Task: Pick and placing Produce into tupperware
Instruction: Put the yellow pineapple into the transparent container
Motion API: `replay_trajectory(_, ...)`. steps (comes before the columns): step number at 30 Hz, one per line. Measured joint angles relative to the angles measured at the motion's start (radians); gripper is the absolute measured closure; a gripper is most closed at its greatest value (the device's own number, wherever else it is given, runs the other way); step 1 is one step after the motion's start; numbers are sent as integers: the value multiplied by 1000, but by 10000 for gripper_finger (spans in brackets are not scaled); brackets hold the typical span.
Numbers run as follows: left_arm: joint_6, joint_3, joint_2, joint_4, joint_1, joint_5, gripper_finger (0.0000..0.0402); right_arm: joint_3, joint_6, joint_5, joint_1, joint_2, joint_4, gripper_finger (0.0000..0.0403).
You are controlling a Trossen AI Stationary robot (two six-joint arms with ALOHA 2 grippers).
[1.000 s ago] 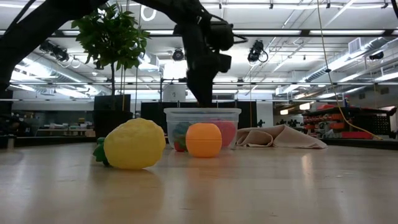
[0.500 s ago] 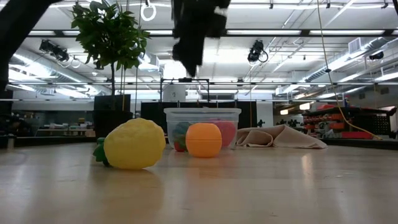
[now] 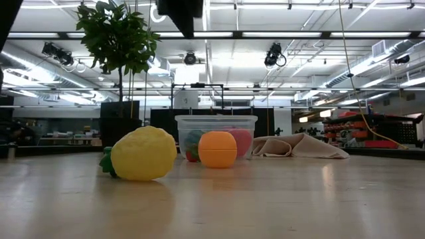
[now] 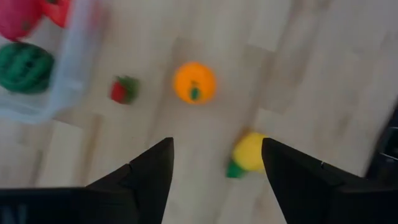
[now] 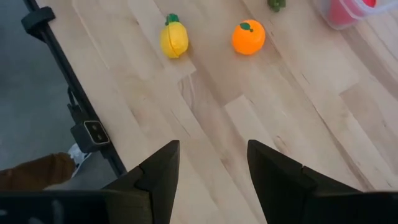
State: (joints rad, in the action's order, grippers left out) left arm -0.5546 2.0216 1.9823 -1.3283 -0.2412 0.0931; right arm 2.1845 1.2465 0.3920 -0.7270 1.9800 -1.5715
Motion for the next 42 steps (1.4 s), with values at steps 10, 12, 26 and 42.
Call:
replay_trajectory(10,-100,0,9,13,-196,101,168,0,0,44,-68,0,0,208)
replay_trajectory(12,-76,0,14,14,-225,103,164,0,0,53,-76,0,0,208)
replay_trajectory(26,21,-250,17,322,-279,34,173,0,72,86,-111,0,1,208)
replay_trajectory(42,373,-543,-115,464,-217,-73,193,-2,89,90,-81,0,0,208)
